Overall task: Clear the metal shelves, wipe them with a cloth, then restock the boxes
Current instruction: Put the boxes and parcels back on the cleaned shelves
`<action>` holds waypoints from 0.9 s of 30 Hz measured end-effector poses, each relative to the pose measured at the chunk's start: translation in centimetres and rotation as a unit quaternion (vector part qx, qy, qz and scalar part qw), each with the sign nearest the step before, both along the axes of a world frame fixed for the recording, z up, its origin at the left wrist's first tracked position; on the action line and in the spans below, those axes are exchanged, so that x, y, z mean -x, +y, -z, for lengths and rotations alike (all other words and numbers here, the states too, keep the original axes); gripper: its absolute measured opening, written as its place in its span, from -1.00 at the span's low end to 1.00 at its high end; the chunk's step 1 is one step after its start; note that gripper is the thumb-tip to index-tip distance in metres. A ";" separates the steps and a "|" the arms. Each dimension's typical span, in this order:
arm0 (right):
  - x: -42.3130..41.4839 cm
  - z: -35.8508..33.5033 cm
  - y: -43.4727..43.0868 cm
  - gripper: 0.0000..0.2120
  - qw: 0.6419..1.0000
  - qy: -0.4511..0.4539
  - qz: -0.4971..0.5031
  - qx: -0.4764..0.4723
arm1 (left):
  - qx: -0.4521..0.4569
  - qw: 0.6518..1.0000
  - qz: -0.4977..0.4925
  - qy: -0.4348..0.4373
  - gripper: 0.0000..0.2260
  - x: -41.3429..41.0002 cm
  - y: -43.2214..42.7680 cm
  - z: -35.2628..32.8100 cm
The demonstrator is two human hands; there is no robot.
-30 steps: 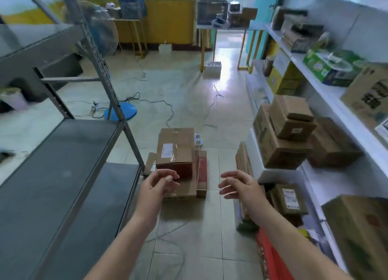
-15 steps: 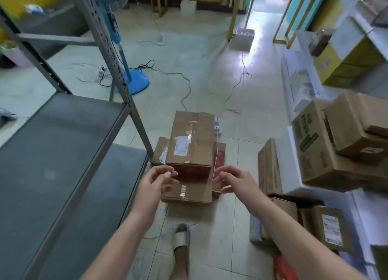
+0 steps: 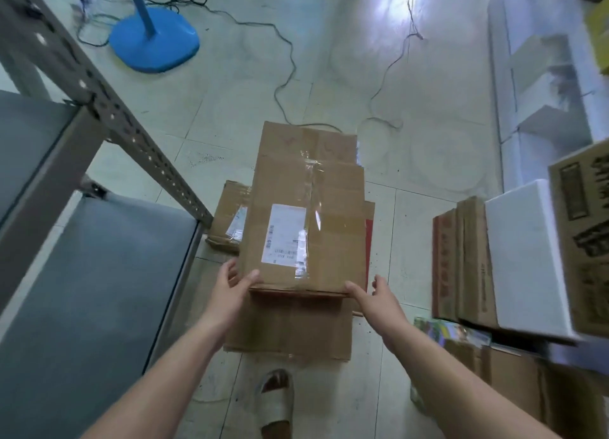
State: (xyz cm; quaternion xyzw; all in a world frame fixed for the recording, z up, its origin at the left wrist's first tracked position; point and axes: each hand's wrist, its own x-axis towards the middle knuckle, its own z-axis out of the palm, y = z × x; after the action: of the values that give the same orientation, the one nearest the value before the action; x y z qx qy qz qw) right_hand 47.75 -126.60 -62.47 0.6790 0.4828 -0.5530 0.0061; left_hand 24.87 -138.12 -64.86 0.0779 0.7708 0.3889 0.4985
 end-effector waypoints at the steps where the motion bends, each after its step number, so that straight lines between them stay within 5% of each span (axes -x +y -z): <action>1: 0.0 1.3 0.0 -0.29 1.000 0.012 0.015 0.009 | 0.006 1.000 0.003 -0.015 -0.47 -0.4 0.1 1.1; 8: 0.0 4.9 -0.5 -0.38 0.996 0.052 0.066 -0.014 | 0.011 0.998 -0.005 0.057 -0.53 -2.9 -1.0 4.3; 12: -1.3 2.2 -3.3 -0.19 0.991 0.046 0.090 -0.082 | -0.014 0.996 -0.059 0.072 -0.59 -4.8 -4.0 1.2; 16: -2.8 -1.9 -8.3 -0.34 0.990 0.060 0.057 -0.115 | -0.024 0.987 -0.149 0.048 -0.60 -7.6 -9.4 -1.9; 27: -7.3 -8.0 -28.1 -0.48 0.983 0.108 -0.135 -0.068 | -0.059 0.884 -0.460 0.062 -0.71 -19.2 -32.6 -9.6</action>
State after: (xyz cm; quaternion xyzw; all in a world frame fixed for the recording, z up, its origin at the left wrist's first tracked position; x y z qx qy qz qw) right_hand 55.00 -154.68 -54.46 0.5428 0.6043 -0.5829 -0.0177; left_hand 44.07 -170.67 -55.26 -0.2317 0.7254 0.6135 0.2093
